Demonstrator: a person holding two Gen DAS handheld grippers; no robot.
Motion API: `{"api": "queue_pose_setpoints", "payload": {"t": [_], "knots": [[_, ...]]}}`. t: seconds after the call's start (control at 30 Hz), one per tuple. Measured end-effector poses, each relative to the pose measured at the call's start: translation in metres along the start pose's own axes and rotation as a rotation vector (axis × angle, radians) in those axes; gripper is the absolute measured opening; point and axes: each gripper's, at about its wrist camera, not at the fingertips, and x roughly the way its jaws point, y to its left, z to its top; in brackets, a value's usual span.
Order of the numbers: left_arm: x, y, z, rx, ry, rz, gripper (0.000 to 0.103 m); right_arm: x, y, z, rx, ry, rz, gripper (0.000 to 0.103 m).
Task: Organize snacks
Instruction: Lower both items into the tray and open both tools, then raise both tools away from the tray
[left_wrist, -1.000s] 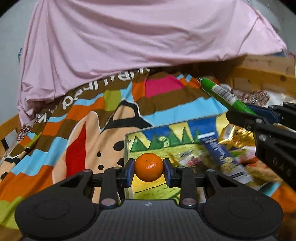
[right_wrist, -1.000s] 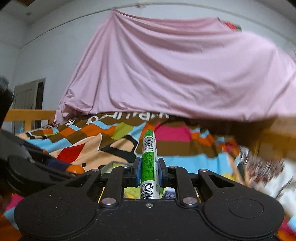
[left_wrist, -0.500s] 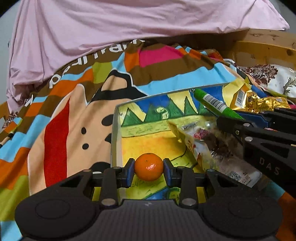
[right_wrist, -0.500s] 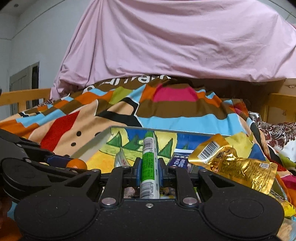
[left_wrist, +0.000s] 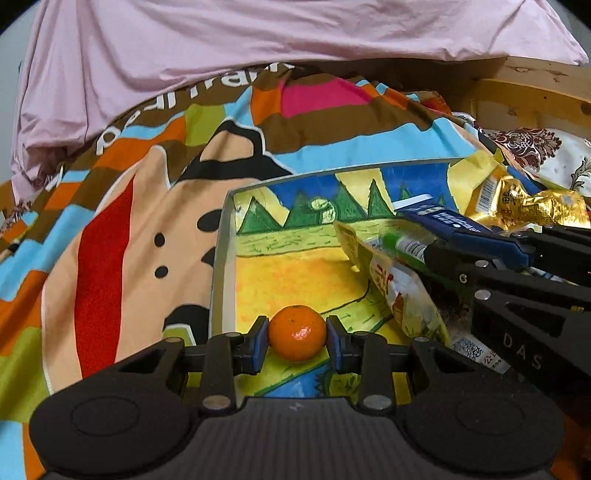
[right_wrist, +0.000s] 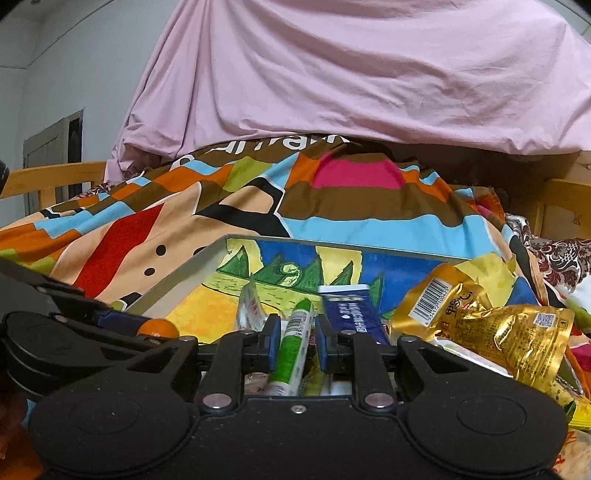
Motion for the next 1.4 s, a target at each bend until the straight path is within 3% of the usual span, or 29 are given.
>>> {"api": "queue_pose_setpoints", "payload": {"t": [0.23, 0.43, 0.57, 0.7, 0.83, 1.0, 1.4], "knots": [[-0.001, 0.008, -0.007, -0.069, 0.015, -0.012, 0.038, -0.002, 0.002, 0.001, -0.013, -0.007, -0.001, 0.031], [-0.009, 0.012, -0.006, -0.101, -0.018, 0.0, 0.061, -0.009, 0.002, 0.006, -0.027, -0.015, -0.019, 0.043], [-0.017, 0.017, -0.007, -0.136, -0.034, 0.006, 0.067, -0.02, -0.002, 0.013, -0.025, -0.033, -0.03, 0.059], [-0.031, 0.019, -0.007, -0.16, -0.065, 0.033, 0.086, -0.035, -0.007, 0.025, -0.019, -0.057, -0.051, 0.069], [-0.05, 0.023, -0.002, -0.197, -0.097, 0.029, 0.093, -0.054, -0.013, 0.04, -0.01, -0.084, -0.069, 0.078], [-0.082, 0.026, 0.008, -0.231, -0.154, 0.037, 0.102, -0.085, -0.02, 0.062, 0.005, -0.132, -0.079, 0.098], [-0.164, 0.039, 0.019, -0.318, -0.274, 0.062, 0.102, -0.163, -0.022, 0.097, -0.009, -0.213, -0.114, 0.102]]}}
